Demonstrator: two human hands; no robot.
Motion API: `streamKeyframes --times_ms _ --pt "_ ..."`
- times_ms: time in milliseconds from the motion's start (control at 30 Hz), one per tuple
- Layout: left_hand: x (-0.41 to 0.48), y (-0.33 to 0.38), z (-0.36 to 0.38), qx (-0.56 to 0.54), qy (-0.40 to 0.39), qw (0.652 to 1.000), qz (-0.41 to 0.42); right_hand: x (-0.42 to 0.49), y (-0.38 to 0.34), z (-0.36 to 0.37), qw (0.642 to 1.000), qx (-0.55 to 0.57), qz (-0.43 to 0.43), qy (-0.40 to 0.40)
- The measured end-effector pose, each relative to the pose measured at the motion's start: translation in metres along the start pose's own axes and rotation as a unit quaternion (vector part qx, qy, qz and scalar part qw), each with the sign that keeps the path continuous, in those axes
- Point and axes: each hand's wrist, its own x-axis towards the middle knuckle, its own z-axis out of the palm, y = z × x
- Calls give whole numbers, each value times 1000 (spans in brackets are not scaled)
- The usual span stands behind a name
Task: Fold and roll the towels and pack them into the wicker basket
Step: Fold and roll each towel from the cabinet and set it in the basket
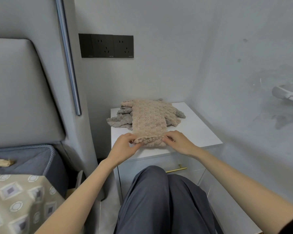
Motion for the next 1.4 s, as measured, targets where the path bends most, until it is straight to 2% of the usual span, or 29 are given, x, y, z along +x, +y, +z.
streamKeyframes --times_ms 100,233,433,567,633,700,767,833,933,1100,1267,1333,1400 --pt "2 -3 3 -22 5 998 -57 3 3 1 1000 -12 21 20" --pt "5 -5 6 -51 3 991 -127 5 6 9 992 64 102 44" --pt "4 -7 12 7 11 989 -147 7 13 24 981 54 168 85" --pt "4 -9 16 45 37 987 -150 4 13 33 971 -6 204 127" --pt "5 -8 19 62 42 985 -158 2 8 36 967 -93 162 170" --pt "6 -8 20 68 42 983 -168 1 -1 38 956 -183 62 219" --pt "8 -8 20 70 38 981 -174 1 -15 46 956 -189 -53 219" --pt "9 -8 20 68 35 980 -183 0 -27 60 959 -174 -134 179" --pt "10 -7 19 57 30 978 -198 -3 -35 79 971 -145 -137 130" --pt "9 -5 21 87 41 973 -210 -7 -13 77 973 -173 -147 47" --pt "9 2 24 154 59 964 -210 -16 9 55 970 -199 -132 33" --pt "7 2 22 167 99 967 -163 -21 16 50 970 -201 -127 45" --pt "5 1 19 162 105 980 -47 -24 19 47 971 -209 -107 42"
